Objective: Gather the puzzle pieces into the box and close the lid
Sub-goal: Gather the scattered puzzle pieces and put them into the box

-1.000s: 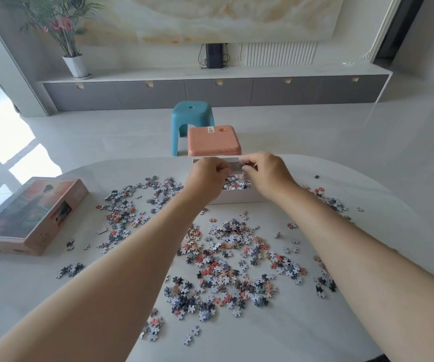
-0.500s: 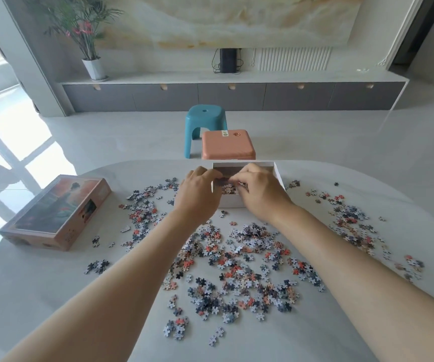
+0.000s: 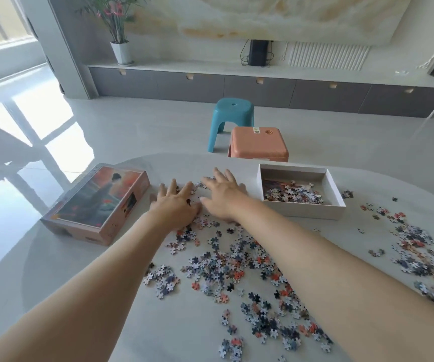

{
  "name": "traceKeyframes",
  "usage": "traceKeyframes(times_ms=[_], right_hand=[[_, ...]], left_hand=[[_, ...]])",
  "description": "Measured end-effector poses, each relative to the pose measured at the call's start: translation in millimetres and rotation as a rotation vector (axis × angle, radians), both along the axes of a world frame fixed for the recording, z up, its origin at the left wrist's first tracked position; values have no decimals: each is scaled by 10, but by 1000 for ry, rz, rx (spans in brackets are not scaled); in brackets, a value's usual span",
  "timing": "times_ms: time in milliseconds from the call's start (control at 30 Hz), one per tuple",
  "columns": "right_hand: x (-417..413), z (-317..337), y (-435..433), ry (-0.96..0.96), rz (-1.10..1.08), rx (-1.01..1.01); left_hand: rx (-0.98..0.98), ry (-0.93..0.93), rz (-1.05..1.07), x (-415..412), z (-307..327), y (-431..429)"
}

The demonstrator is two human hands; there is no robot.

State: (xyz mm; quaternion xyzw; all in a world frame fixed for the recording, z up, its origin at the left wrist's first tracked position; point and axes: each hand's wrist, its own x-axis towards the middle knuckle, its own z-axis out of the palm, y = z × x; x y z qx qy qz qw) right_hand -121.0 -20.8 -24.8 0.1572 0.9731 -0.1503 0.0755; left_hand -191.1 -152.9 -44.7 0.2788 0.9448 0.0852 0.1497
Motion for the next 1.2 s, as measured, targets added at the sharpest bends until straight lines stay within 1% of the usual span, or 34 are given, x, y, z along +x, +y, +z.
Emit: traceKeyframes(times_ms=[67,167,267,433,633,767,867,1000,1067,1133,1200], right_hand=[[-155,-75,-1,-39,-17,-11],[-268,-118,16,-114,-18,17],[-213,-139,22,-97,11,57],[110,-211,-24,-69,15,37],[613,-234,-199,-52,27,22],[911,-143,-232,-55,3,-38],[990,-72,-216,56,-69,-52],[992,-42,-162,228,-121,-87],[972,-48,-125,209,-111,-101],[950,-71,-95,85,-95,-88],[911,-105,-95,-28,-83,-52]], left_hand=[[20,-11,-13,-70,-66,-11],[105,-20,-83,-112,-122,-8],[121,-13,-160,-128,-153,5],[136,-23,-272,11,-145,-6],[249,-35,-318,527,-64,-71],[349,-16,-314,783,45,-118],[399,18,-319,852,97,-125],[470,89,-264,805,117,-101],[458,152,-236,707,109,-76],[353,180,-202,585,104,-9],[233,92,-169,485,108,87]])
